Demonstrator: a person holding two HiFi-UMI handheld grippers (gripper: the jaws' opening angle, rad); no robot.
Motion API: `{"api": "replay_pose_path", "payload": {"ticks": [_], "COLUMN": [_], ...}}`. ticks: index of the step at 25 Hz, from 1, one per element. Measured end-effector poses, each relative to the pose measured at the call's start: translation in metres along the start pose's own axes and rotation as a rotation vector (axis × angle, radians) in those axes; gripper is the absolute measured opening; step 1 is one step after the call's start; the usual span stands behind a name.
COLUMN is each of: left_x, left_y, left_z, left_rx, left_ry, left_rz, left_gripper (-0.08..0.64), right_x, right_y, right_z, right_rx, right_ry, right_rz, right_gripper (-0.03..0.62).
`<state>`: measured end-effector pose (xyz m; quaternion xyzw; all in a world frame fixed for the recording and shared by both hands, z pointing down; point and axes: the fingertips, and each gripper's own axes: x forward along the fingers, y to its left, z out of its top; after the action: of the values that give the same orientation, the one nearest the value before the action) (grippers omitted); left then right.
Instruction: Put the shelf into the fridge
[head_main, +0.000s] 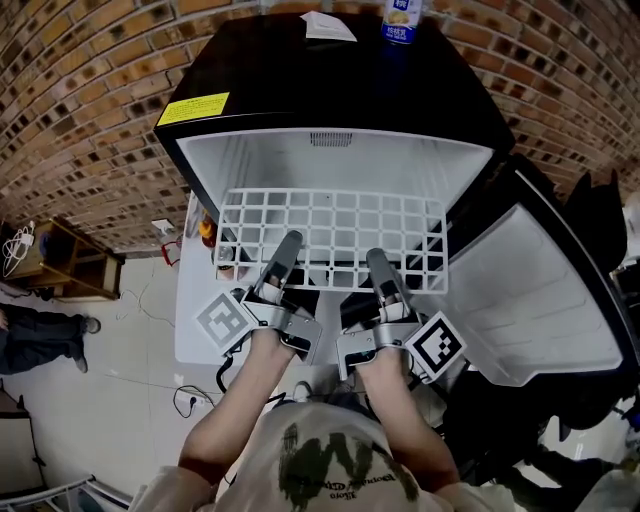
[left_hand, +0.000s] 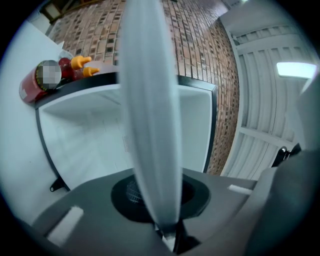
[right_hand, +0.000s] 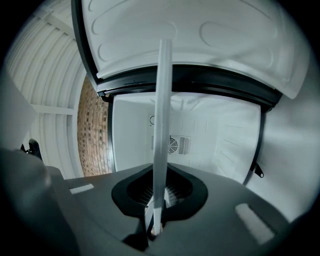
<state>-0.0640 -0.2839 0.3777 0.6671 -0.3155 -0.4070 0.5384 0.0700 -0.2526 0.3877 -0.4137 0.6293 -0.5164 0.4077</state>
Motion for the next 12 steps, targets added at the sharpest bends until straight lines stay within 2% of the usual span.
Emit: {"api": "replay_pose_path", "payload": {"ticks": [12], "left_x": [-0.0072], "left_y": [0.0044], "left_z": [-0.0041], "left_rx": [-0.058], "left_ry": [-0.044], "left_rz": [-0.009], "left_gripper": [0.008], "right_x": [-0.0028], "right_y": [-0.0043], "right_z": [-0.0005], "right_rx": [0.017], "right_ry": [0.013], "right_rz": [-0.016], "right_gripper": [0.029]}}
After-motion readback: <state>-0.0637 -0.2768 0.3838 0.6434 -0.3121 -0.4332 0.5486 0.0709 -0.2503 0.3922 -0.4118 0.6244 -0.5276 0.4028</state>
